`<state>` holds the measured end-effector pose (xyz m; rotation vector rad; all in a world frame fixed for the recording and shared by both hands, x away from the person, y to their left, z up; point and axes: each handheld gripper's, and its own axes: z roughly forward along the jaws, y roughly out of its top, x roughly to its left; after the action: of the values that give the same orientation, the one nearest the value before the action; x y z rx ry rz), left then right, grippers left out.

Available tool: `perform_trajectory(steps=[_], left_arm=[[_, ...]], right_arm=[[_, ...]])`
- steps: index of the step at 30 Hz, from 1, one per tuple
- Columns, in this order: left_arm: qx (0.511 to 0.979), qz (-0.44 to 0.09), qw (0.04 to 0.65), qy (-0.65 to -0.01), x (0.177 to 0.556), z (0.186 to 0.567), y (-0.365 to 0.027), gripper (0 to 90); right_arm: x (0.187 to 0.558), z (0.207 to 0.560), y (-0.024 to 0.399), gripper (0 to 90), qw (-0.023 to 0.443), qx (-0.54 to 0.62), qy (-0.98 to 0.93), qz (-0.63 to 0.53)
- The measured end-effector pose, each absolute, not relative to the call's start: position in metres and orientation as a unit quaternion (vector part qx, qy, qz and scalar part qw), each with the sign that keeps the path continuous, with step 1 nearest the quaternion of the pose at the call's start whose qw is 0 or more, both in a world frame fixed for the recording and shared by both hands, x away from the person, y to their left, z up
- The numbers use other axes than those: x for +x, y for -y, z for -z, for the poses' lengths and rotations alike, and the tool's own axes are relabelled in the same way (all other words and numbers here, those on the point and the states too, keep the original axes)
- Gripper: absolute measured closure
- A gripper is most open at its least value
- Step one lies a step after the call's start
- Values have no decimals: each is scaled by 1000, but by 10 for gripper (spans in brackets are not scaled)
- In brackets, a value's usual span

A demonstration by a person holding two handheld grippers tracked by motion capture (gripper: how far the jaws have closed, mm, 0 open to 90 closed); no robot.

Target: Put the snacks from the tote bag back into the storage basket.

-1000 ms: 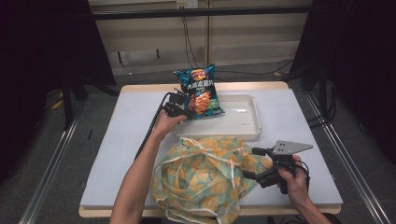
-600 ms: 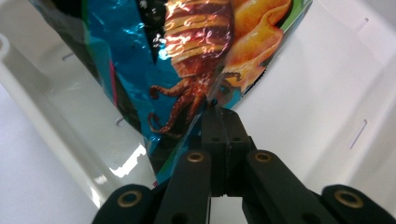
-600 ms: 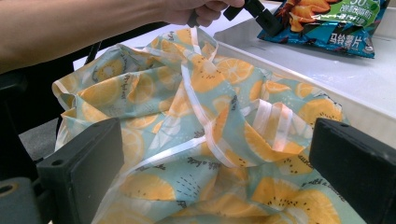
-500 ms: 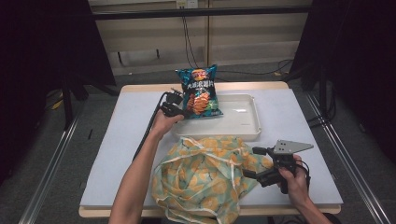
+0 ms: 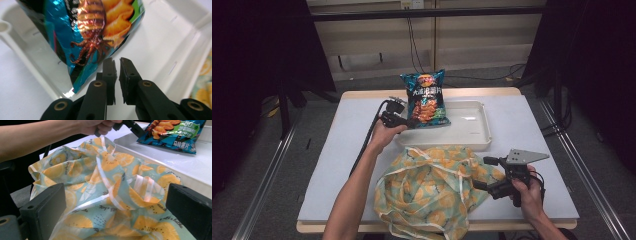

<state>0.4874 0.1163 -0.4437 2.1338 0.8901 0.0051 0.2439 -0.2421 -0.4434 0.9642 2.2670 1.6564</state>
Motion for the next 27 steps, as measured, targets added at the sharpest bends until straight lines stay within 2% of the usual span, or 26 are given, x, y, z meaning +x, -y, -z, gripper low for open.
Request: perform_trajectory(steps=[6,10,15,17,20,27], left_arm=[[829,-39,446,-335,469,428,-125,616],[821,-56,462,-332,455,415,-134,442],[818,-82,475,-314,439,405,-146,327],[817,-90,469,-322,434,403,-148,242],[819,-101,462,-325,427,401,-153,186],[805,-105,487,-321,405,393,-171,54]], right_arm=[[243,442,244,20,91,328,-756,-558],[242,442,245,21,88,329,-755,-561],[241,441,246,20,95,333,-753,-560],[241,441,246,20,97,334,-752,-560],[241,441,246,20,100,336,-752,-558],[241,440,249,20,107,343,-747,-559]])
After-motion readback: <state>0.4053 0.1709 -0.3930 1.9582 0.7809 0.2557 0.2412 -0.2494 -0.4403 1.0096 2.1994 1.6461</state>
